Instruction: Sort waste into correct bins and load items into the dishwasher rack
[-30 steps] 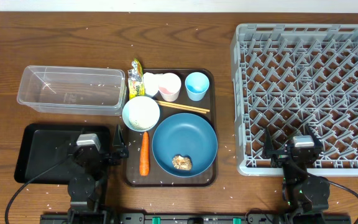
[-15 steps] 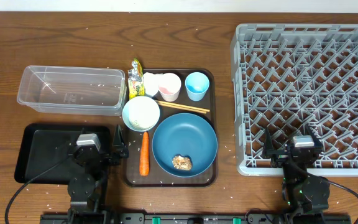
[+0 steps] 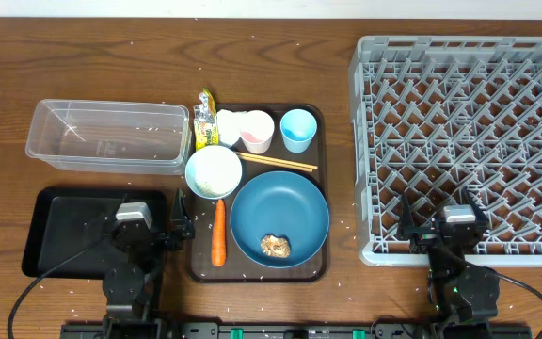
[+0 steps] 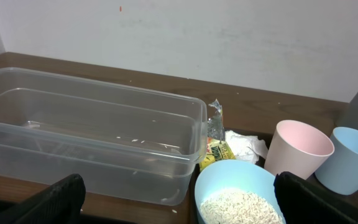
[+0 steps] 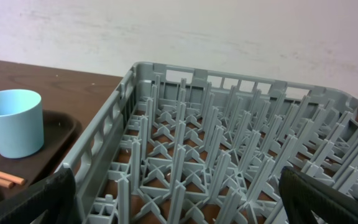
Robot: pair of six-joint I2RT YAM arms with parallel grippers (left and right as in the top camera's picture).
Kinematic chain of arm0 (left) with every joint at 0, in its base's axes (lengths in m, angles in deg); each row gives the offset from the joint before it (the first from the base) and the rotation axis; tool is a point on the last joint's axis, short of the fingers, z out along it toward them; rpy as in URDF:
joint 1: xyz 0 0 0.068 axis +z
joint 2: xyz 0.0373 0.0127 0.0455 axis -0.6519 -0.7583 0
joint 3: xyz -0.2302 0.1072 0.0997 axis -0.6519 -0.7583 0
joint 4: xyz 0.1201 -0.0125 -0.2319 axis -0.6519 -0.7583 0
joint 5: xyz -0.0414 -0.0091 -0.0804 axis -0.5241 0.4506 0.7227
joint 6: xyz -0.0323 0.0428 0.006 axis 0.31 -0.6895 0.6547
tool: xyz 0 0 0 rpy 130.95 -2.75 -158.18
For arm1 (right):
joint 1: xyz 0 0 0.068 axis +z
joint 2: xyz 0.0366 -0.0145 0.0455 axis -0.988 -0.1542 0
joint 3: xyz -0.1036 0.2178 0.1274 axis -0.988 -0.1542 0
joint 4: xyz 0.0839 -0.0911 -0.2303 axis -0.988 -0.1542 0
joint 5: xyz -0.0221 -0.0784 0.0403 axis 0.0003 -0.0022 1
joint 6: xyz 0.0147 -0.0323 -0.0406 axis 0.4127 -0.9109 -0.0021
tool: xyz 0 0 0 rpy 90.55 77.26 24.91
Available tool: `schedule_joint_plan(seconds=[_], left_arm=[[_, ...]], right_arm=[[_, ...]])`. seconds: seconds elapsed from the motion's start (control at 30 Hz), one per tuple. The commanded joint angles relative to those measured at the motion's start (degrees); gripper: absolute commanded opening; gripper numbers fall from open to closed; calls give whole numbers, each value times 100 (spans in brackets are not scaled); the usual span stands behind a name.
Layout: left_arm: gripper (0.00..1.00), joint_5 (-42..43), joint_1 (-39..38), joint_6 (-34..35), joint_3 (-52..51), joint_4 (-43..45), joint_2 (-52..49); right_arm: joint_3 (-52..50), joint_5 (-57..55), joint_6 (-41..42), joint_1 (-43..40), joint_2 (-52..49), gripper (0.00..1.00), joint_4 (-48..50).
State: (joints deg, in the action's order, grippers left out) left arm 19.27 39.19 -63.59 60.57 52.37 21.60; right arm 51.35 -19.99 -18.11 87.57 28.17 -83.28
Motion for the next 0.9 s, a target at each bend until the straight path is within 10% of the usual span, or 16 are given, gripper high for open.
schedule_joint_plan(seconds=[0.0, 0.6, 0.87], left_arm=[[98, 11, 35, -76, -192, -61, 35], [98, 1248, 35, -74, -2, 601, 35], [98, 1165, 35, -76, 1543, -542, -929]], right_arm=[[-22, 24, 22, -26, 20, 99, -11], [229, 1250, 1145, -24, 17, 99, 125], [1707, 1252, 1827, -26, -791, 99, -1453]])
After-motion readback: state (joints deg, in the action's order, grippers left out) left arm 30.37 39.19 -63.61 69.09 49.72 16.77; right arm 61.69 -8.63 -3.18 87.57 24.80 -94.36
